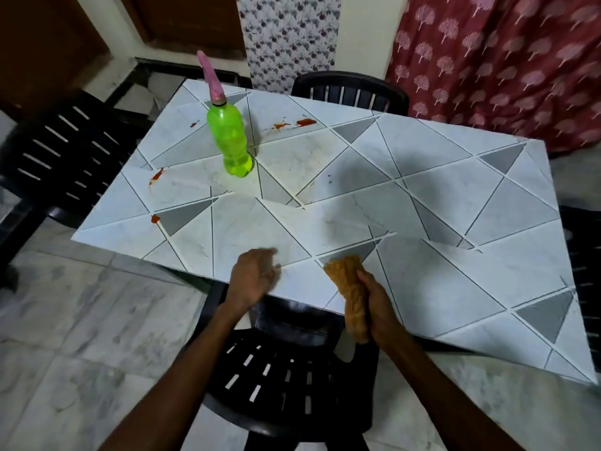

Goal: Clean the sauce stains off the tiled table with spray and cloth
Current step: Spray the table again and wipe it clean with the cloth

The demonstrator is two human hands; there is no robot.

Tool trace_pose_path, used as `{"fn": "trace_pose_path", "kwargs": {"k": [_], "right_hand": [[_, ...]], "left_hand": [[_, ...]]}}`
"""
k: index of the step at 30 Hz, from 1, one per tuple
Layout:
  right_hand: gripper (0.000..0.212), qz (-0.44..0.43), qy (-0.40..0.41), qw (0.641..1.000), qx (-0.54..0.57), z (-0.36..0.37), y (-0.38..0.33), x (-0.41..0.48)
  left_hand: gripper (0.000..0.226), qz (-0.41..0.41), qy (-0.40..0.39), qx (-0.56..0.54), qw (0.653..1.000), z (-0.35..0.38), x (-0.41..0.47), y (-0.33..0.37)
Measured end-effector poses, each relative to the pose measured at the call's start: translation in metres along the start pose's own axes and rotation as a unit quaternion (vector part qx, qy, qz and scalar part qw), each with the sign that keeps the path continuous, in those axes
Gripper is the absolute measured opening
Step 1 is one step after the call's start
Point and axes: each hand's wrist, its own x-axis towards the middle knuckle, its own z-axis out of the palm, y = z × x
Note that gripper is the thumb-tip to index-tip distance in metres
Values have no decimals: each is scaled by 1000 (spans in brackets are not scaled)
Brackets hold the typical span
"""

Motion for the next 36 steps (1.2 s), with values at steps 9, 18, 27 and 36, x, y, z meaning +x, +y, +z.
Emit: {"fn": "trace_pose_path", "kwargs": {"k": [9, 18, 27, 36], "right_hand": [[59, 91, -37, 993, 66, 91, -26, -20], [63, 90, -37, 991, 95, 224, 19, -27], [11, -45, 44, 992, -112, 243, 65, -41], [8, -104, 279, 955, 5, 154, 68, -58]], "left_hand": [[15, -58, -76, -323, 941, -58, -11, 22], [18, 34, -62, -295, 953, -153, 14, -88], [19, -54, -96, -358, 927, -168, 36, -100], [53, 155, -341, -267, 888, -94, 47, -19]]}}
